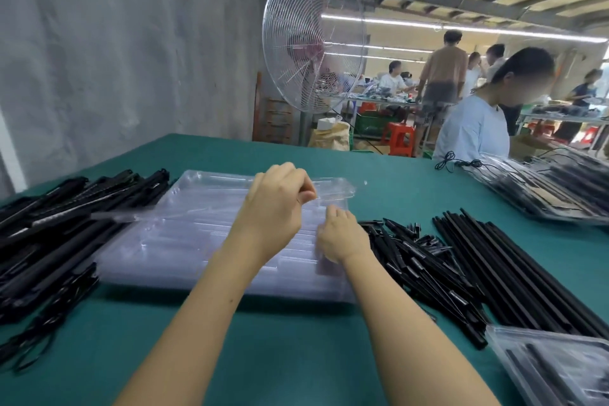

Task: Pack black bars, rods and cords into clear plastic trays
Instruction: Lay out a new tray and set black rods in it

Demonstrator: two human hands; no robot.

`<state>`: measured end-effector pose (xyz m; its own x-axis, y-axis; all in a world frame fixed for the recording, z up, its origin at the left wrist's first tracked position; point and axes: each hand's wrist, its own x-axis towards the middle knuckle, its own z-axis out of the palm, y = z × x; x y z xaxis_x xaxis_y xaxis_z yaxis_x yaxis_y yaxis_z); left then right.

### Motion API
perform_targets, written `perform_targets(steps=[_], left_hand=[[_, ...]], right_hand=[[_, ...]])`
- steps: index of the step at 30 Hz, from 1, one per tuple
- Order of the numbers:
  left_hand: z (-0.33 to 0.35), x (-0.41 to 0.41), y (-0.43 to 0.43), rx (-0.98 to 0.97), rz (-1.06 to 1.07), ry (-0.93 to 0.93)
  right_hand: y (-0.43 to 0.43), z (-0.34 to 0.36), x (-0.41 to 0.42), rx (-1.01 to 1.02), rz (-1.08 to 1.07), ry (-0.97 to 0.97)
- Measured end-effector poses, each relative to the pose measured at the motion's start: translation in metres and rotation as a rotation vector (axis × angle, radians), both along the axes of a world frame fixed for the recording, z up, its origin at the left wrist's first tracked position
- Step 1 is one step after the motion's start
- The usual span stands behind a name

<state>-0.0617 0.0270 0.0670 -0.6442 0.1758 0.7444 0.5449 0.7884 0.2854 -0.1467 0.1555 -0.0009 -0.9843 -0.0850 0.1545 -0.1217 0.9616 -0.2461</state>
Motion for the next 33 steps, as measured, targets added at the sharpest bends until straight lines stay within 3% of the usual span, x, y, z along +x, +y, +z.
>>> perform_targets(steps=[6,17,22,29,33], left_hand=[[-0.001,-0.002,-0.002,-0.004,0.022,0.030],[0.008,0.005,0.000,-0.034,0.040,0.009],[0.033,0.017,-0.034,0.214,0.040,0.168],[0.024,0.014,-0.024,0.164,-0.050,0.021],[0.013,0.008,-0.022,0.001,-0.115,-0.204]], right_hand=[[-0.002,0.010,-0.011,0.146,0.017,-0.072],[-0.014,0.016,-0.019,0.207,-0.021,-0.062],[-0.011,0.013,-0.023,0.190,-0.010,-0.108],[-0.010,0.005,-0.017,0.136,-0.006,-0.132],[-0.012,0.004,-0.009,0.177,-0.037,-0.152]])
